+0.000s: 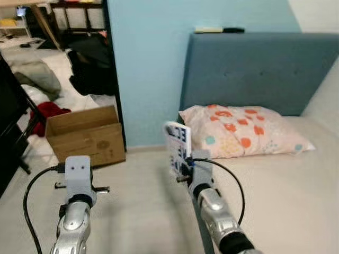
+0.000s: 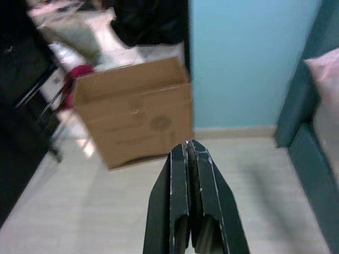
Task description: Clean up the room
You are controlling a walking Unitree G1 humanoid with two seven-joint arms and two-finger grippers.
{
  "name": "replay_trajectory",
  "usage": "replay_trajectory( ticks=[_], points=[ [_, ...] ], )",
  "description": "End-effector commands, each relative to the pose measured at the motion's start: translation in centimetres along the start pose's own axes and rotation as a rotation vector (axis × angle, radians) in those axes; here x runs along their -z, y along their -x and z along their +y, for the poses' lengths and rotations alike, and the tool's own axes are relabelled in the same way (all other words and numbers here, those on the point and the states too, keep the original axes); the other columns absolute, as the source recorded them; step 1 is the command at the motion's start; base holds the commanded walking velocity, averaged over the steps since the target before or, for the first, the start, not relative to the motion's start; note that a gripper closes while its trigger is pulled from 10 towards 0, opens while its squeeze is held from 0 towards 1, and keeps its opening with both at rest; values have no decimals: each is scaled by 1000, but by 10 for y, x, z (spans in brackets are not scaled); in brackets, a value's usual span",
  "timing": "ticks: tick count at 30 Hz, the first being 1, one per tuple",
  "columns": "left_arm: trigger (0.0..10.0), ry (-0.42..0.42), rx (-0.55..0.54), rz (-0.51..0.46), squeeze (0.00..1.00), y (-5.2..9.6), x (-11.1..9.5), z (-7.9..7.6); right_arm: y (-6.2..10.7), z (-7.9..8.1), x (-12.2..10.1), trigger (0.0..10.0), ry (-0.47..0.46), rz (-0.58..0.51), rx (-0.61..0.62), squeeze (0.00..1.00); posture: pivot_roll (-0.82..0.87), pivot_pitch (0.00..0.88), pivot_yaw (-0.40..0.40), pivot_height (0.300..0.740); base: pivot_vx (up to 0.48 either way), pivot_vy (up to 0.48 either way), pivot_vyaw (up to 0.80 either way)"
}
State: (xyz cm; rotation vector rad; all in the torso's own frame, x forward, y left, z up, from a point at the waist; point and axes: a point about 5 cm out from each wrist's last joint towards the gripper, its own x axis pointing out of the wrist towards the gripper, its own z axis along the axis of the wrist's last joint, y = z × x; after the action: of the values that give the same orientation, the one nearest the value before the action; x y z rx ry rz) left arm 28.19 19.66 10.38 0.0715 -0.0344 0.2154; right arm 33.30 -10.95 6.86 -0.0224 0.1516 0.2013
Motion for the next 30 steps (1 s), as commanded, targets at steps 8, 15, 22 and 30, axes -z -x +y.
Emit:
replay_trajectory(
  ticks=[8, 15, 22, 30],
  points=[
    [10000, 1, 5, 26, 0, 4, 6, -1, 0, -6, -4, 10000, -3, -25, 25, 0, -19, 74, -36, 740, 357, 0, 0],
    [10000, 1, 3, 26, 0, 4, 7, -1, -1, -5, -5, 10000, -5, -24, 11, 0, -17, 70, -39, 740, 353, 0, -114],
    [10000, 0, 4, 26, 0, 4, 7, -1, -1, -5, -4, 10000, -9, -16, 14, 0, -16, 65, -38, 740, 350, 0, -758],
    [10000, -1, 4, 25, 0, 3, 7, 0, -1, -3, -5, 10000, -1, -22, 5, 0, -16, 68, -38, 740, 341, 0, 0]
  ],
)
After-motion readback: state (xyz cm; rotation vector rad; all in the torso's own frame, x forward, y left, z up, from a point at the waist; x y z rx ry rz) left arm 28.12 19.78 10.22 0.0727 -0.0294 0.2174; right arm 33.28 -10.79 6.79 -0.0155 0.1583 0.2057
